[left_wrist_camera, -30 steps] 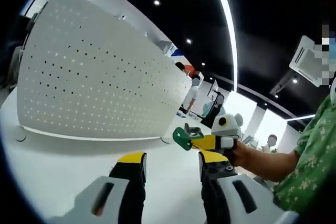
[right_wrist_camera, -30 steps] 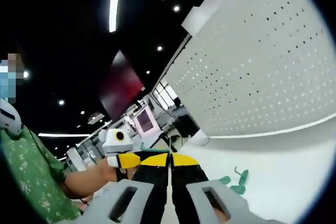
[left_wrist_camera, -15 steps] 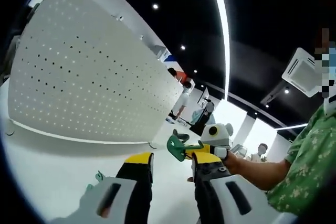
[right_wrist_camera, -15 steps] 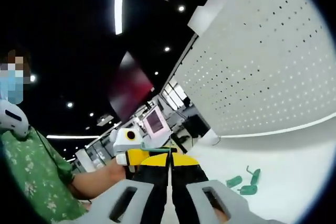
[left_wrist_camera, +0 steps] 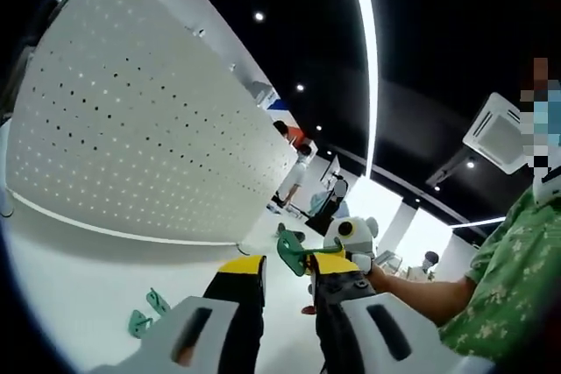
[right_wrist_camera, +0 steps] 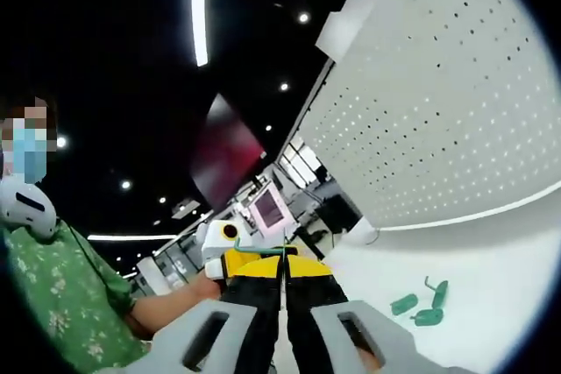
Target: Insert the hook assembly into the mounting plate slot until the hook locks in place.
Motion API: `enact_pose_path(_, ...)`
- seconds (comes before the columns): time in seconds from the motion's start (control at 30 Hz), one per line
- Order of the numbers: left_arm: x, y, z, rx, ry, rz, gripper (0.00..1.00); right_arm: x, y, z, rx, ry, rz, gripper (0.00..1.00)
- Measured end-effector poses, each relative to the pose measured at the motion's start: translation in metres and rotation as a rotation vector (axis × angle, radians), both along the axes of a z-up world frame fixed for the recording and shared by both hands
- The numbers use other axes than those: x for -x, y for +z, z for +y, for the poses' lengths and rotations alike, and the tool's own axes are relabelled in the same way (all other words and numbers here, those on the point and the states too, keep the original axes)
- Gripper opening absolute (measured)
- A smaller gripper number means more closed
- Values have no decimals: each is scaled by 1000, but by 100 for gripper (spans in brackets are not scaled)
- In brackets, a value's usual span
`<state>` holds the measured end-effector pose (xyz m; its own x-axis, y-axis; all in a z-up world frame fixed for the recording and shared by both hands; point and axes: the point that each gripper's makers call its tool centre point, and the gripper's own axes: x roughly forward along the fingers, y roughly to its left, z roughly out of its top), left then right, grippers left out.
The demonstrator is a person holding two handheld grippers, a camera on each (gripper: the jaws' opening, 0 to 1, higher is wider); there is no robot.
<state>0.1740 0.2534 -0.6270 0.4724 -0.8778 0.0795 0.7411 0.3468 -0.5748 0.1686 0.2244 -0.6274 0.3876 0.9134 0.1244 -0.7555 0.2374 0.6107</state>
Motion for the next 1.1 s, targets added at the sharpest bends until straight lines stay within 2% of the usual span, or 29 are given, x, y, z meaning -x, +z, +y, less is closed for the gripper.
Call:
enact_pose_path(0.4, -1, 7, 1, 85, -11, 20, 12, 2, 3, 1, -47, 14, 18, 0)
enact_pose_path(0.83, 0, 10, 0, 122, -20, 44, 7, 5, 7, 3, -82, 26, 25, 0)
enact_pose_path(1.1, 1, 10, 1, 122, -18, 43, 4, 6, 6, 2, -101, 24, 34, 0)
